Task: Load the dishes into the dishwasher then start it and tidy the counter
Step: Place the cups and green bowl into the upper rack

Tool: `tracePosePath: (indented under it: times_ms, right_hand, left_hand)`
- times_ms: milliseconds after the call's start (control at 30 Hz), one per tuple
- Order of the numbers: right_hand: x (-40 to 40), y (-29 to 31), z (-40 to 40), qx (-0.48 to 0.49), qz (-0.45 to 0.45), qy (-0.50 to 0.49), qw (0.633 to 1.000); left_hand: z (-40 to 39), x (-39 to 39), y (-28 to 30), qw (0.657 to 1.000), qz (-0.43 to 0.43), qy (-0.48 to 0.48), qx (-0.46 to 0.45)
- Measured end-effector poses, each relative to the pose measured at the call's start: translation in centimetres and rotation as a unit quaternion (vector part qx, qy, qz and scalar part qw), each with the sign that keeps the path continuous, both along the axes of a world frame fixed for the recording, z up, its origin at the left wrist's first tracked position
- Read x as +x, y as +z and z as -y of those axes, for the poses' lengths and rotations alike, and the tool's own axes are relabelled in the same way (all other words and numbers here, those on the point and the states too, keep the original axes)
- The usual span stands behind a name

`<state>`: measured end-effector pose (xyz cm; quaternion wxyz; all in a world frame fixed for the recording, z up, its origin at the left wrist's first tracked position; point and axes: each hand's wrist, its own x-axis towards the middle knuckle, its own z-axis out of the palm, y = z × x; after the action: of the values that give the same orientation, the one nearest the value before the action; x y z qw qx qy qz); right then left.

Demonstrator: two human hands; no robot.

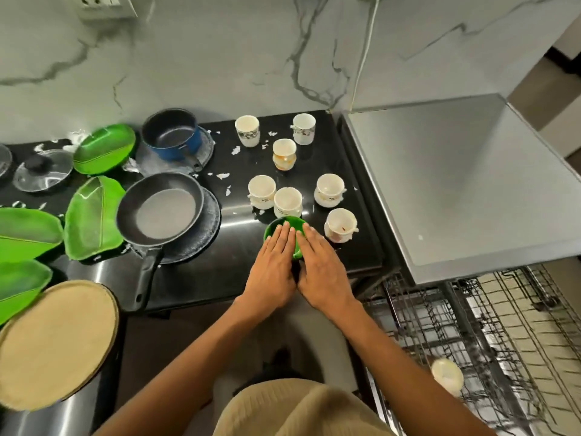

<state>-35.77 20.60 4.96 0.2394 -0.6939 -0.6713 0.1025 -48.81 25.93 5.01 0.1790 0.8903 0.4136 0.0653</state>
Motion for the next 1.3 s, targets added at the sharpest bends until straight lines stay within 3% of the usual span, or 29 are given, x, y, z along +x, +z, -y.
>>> tracePosePath:
  times_ms: [267, 400, 567, 833, 1000, 1133, 1300]
  right_hand:
    - [-1.3, -1.5, -1.2, 0.023, 0.02, 0.006, 1.0]
    - [-0.8, -2.3, -1.0, 0.043, 0.039, 0.016, 0.998]
    - [-0.1, -1.4, 0.4, 0.093, 0.002, 0.027, 0.995]
    - [3.0, -1.5, 8.0, 0.163, -0.051, -0.067, 0.983]
    - [5.2, -1.2, 13.2, 0.198, -0.037, -0.145, 0.969]
    - [7.6, -1.8, 17.8, 0.162, -0.066, -0.184, 0.967]
    - [11.6, -2.7, 23.0, 0.065, -0.097, -0.193, 0.974]
  left_hand:
    - [-2.1, -3.1, -1.9, 0.998, -0.02, -0.054, 0.002]
    - [-2.7, -3.6, -1.7, 0.997, 0.039, -0.061, 0.027]
    - [-2.6, -3.8, -1.3, 0.992, 0.099, -0.053, 0.06]
    - [1.1, 0.1, 0.6, 0.971, 0.208, -0.098, 0.068]
    - [5.3, 4.3, 0.6, 0.971, 0.23, -0.047, -0.053]
    - [9.1, 8.6, 0.6, 0.951, 0.222, 0.024, -0.213]
    - [13.7, 14.1, -0.2, 0.876, 0.226, 0.142, -0.403]
